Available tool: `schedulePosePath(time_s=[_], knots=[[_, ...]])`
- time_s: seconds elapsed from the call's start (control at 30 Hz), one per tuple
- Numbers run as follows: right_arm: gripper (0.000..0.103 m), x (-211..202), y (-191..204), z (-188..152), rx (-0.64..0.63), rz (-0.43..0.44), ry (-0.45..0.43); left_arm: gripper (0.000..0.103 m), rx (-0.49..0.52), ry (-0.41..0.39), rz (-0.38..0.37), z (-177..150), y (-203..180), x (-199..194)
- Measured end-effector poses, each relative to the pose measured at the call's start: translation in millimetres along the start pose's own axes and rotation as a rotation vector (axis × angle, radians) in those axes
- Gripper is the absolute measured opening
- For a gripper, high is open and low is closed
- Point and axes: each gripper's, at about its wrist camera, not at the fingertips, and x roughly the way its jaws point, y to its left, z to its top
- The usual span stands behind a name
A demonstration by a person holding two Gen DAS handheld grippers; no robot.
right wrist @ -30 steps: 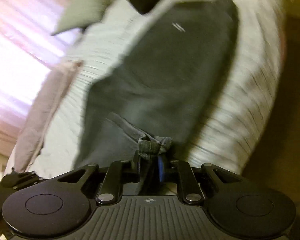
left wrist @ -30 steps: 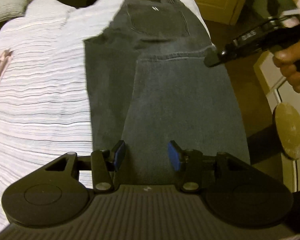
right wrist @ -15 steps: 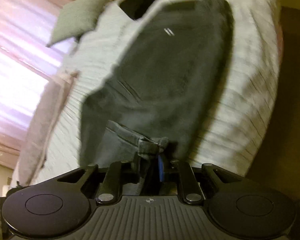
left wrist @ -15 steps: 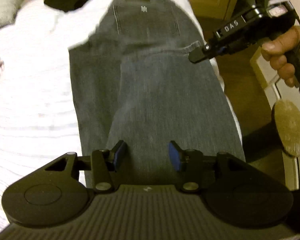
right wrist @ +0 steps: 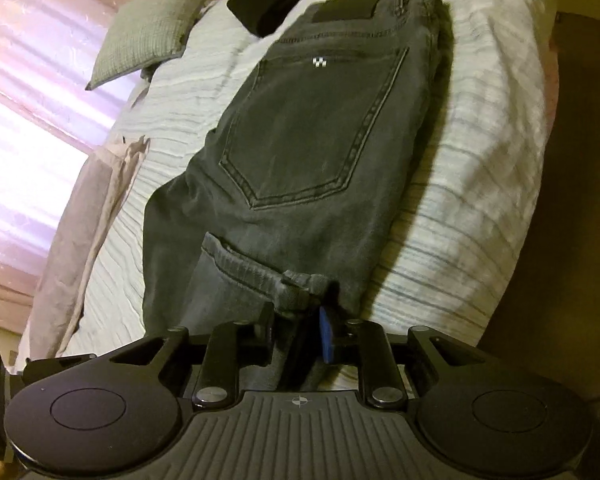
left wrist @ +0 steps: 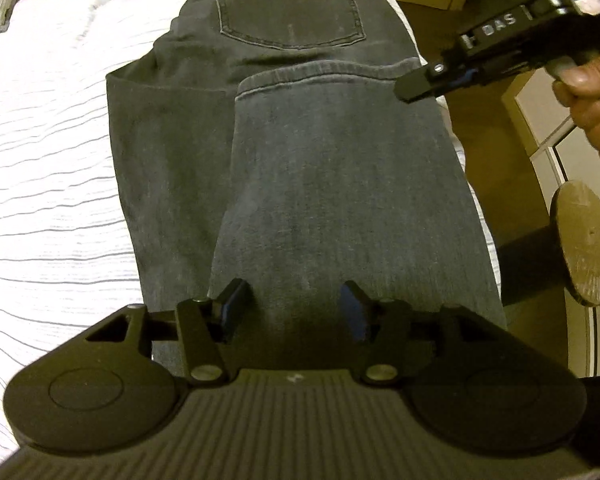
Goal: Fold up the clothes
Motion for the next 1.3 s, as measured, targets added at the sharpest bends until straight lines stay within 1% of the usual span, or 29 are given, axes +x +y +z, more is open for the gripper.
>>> schedulePosePath(time_s=[0.03, 0.1, 0.13, 0.23, 0.3, 0.37, 0.47, 0.57, 0.63, 0.73, 0.77, 0.8, 0.87, 0.93, 1.0, 1.03, 1.07, 1.1, 1.17, 1.23, 1.3], knots=[[0.022, -4, -1, 1, 0.005, -0.005, -0.011, 0.052, -0.002, 0.003, 0.001, 2, 1, 3], [0.034, -12, -3, 2, 0.014, -0.019, -0.033, 0.053, -0.010, 0.008, 0.003, 6, 2, 7], [0.041, -19, -4, 1, 0.002, -0.047, -0.043, 0.053, -0.014, 0.011, 0.006, 7, 3, 9], [0.041, -42, -4, -3, -0.029, -0.142, -0.089, 0.053, -0.031, 0.014, 0.008, 6, 4, 12], [0.041, -61, -1, -8, -0.026, -0.115, -0.128, 0.051, -0.049, 0.000, 0.001, 4, 6, 7], [0.041, -70, 16, -17, -0.084, -0.048, -0.142, 0.049, -0.069, -0.029, -0.008, 0, 7, -3], [0.041, -59, 45, -34, -0.152, 0.063, -0.081, 0.049, -0.116, -0.083, -0.025, -13, 12, -21], [0.041, -28, 67, -44, -0.262, 0.096, -0.033, 0.049, -0.138, -0.102, -0.016, -30, 18, -35], [0.041, -1, 65, -40, -0.279, 0.057, -0.019, 0.049, -0.136, -0.090, -0.002, -44, 24, -38], [0.040, 29, 44, -31, -0.205, -0.001, -0.009, 0.049, -0.126, -0.042, 0.035, -67, 38, -34], [0.040, 26, 44, -30, -0.197, -0.007, -0.013, 0.049, -0.129, -0.031, 0.044, -75, 44, -33], [0.041, 23, 45, -29, -0.192, -0.016, -0.019, 0.052, -0.136, -0.027, 0.048, -82, 50, -34], [0.041, 6, 59, -37, -0.219, -0.052, -0.049, 0.052, -0.145, -0.024, 0.060, -94, 60, -39], [0.041, -12, 72, -61, -0.253, -0.058, -0.029, 0.048, -0.121, -0.024, 0.080, -101, 64, -46], [0.043, -29, 85, -84, -0.293, -0.063, -0.007, 0.048, -0.066, -0.041, 0.098, -106, 63, -56], [0.052, -32, 97, -102, -0.359, -0.063, 0.024, 0.048, -0.020, -0.058, 0.103, -109, 59, -62], [0.057, -34, 109, -119, -0.425, -0.063, 0.055, 0.048, 0.053, -0.082, 0.107, -112, 53, -67], [0.059, -37, 122, -136, -0.495, -0.063, 0.086, 0.048, 0.147, -0.104, 0.102, -118, 44, -71], [0.059, -37, 149, -173, -0.699, -0.053, 0.127, 0.049, 0.341, -0.140, 0.085, -129, 25, -75], [0.059, -29, 171, -206, -0.891, -0.036, 0.157, 0.049, 0.533, -0.166, 0.060, -141, 5, -77], [0.059, -14, 179, -232, -1.005, -0.005, 0.198, 0.049, 0.672, -0.164, 0.025, -151, -12, -69]])
